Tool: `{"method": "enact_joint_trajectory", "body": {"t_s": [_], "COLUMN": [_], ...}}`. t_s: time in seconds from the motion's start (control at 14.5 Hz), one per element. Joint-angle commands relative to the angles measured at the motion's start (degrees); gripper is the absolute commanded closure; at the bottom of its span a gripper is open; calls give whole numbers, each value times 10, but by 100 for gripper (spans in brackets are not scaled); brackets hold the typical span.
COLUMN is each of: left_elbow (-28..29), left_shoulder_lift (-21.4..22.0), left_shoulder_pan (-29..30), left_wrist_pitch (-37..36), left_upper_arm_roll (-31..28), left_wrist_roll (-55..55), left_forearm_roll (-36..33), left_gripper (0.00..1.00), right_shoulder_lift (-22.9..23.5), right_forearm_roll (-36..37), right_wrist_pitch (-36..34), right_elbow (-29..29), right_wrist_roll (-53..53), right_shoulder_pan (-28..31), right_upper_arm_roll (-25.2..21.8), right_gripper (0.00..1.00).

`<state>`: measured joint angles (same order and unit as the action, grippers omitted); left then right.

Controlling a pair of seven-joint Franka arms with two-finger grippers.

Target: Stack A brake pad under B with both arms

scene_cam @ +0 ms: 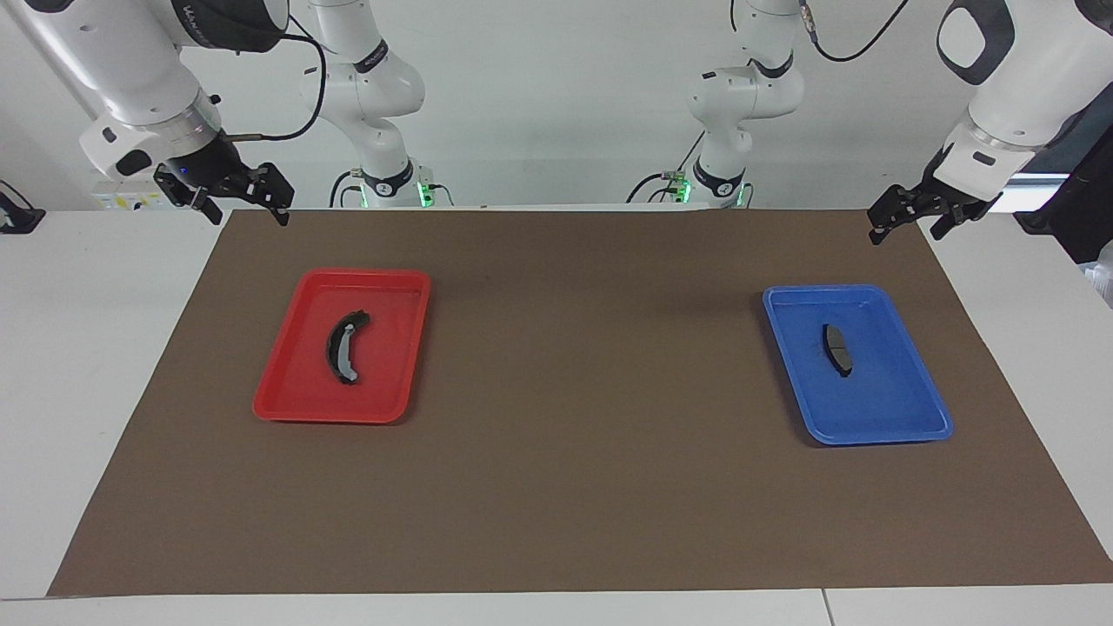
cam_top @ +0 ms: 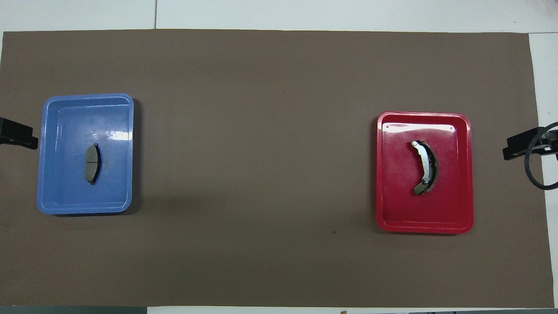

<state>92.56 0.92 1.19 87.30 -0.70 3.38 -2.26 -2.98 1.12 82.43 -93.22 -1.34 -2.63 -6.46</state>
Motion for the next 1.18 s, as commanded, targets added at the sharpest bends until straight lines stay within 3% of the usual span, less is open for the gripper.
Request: {"method": "enact_joint_trajectory", "body": {"t_s": [0.0,1.11], "left_elbow": [16,17], "left_shoulder_lift": [15,16], "left_shoulder_pan": [2,-4], "left_wrist_pitch": [1,-19], "left_upper_arm_roll": [0,0], "left_wrist_roll": [-7,-11], "left_forearm_roll": [1,1], "left_gripper": [0,0], "right_shoulder_lift": [3,3], "right_forearm_roll": [-9,-9], "right_wrist_pitch": [8,5], "right_elbow": [2,2], "right_wrist_roll": [-10,-12], "right_shoulder_pan": [5,5], "right_upper_arm_roll": [1,2], "right_gripper": [0,0]}}
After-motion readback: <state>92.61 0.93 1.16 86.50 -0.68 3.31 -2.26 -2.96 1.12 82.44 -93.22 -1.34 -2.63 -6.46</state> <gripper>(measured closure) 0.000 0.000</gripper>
